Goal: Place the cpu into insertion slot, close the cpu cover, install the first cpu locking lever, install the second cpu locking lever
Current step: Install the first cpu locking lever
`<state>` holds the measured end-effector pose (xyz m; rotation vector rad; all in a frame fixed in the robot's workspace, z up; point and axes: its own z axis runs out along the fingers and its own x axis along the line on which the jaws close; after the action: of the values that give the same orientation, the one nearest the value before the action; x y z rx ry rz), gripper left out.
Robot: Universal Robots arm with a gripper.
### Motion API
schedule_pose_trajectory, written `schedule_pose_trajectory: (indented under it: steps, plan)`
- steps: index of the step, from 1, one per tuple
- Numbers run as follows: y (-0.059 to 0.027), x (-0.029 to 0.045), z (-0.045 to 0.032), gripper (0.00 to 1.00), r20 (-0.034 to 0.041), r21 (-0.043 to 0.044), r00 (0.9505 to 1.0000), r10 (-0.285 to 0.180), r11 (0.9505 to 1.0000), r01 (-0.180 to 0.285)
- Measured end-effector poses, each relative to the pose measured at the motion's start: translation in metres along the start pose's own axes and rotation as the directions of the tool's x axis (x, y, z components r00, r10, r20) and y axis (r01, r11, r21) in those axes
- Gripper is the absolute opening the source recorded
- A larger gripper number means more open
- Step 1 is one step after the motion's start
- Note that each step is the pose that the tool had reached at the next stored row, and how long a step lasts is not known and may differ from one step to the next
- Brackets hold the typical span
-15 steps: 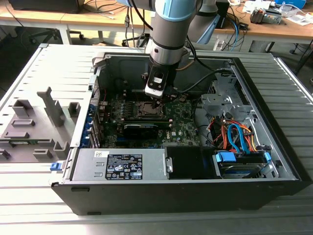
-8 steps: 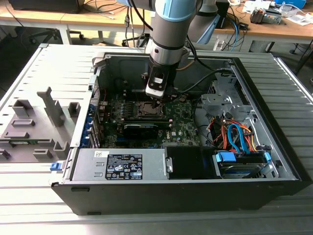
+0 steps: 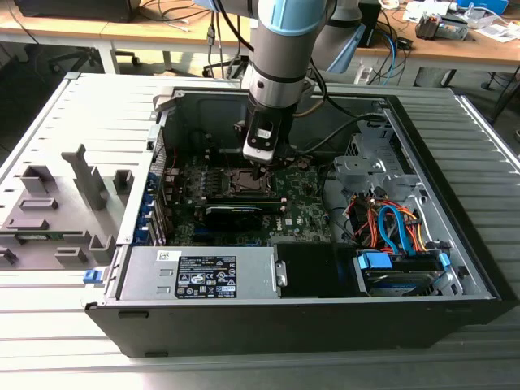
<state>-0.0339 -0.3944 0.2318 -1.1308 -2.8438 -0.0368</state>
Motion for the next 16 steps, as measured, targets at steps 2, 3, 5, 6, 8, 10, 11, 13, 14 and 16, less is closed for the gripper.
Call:
schedule_pose_trajectory:
  steps: [2,3,5,6,8,10,11,13,14,16]
  plan:
    - [0.0,0.0,0.0,0.11,0.0,0.0002,1.0,-0.003,1.0,0.003]
    - [0.0,0.0,0.0,0.11,0.0,0.0004,1.0,-0.004,1.0,0.004]
    - [0.0,0.0,0.0,0.11,0.0001,0.0006,1.0,-0.007,1.0,0.007]
    - [0.0,0.0,0.0,0.11,0.0,0.0007,1.0,-0.008,1.0,0.008]
    - [0.0,0.0,0.0,0.11,0.0,0.0009,0.9999,-0.011,0.9999,0.011]
    - [0.0,0.0,0.0,0.11,0.0001,0.001,0.9999,-0.013,0.9999,0.013]
    - [0.0,0.0,0.0,0.11,0.0001,0.0011,0.9999,-0.014,0.9999,0.014]
    - [0.0,0.0,0.0,0.11,0.0001,0.0014,0.9999,-0.016,0.9999,0.016]
    - [0.0,0.0,0.0,0.11,0.0001,0.0015,0.9998,-0.018,0.9998,0.018]
    - [0.0,0.0,0.0,0.11,0.0002,0.0017,0.9998,-0.02,0.9998,0.02]
